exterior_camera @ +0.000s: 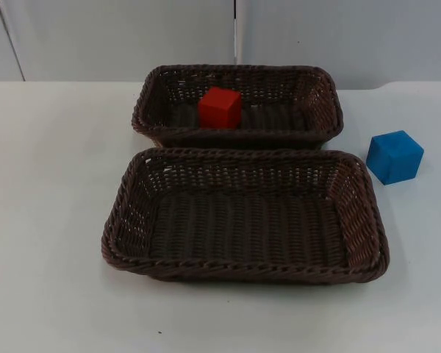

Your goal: Pick up one cube with the left hand and place it into the upper basket. Pick up one cube with the right hand and place it into the lower basket.

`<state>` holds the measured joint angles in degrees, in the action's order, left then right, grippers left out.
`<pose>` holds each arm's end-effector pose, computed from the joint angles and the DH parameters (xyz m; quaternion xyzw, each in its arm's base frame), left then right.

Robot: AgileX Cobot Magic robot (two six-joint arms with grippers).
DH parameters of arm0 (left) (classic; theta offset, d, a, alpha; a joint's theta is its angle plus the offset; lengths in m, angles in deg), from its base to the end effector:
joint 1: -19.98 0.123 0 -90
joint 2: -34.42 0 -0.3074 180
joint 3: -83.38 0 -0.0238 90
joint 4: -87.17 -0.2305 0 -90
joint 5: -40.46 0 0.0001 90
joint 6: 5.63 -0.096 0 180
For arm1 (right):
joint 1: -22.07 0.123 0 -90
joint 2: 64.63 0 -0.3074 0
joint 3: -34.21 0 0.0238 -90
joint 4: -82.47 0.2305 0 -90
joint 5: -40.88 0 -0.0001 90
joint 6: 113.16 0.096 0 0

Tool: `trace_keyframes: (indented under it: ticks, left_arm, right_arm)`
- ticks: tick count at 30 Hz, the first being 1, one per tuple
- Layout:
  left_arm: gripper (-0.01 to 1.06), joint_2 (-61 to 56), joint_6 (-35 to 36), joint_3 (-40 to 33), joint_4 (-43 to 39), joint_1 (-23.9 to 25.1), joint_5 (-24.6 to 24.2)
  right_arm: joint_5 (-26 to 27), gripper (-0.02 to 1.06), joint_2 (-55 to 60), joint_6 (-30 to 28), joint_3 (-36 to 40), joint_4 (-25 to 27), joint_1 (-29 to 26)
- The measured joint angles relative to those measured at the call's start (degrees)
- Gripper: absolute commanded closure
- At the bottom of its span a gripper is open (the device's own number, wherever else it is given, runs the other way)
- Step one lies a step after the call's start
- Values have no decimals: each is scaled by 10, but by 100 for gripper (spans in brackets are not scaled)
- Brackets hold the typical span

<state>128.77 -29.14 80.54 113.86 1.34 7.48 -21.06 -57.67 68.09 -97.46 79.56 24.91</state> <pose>0.3042 -0.1274 0.3678 0.2029 0.8675 -0.1779 0.4178 -0.0437 -0.0065 0.2671 -0.0104 0.8534 -0.0068 0.5212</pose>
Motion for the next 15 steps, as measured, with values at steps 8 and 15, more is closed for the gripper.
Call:
trace_keyframes:
  ticks: [8, 15]
  left_arm:
    - [10, -80, 2, -77, -18, 0, 15]
    - [10, -140, 12, -159, -42, 0, 19]
  right_arm:
    - [0, -1, 0, 0, 0, 0, 0]
    - [0, -1, 0, 0, 0, 0, 0]
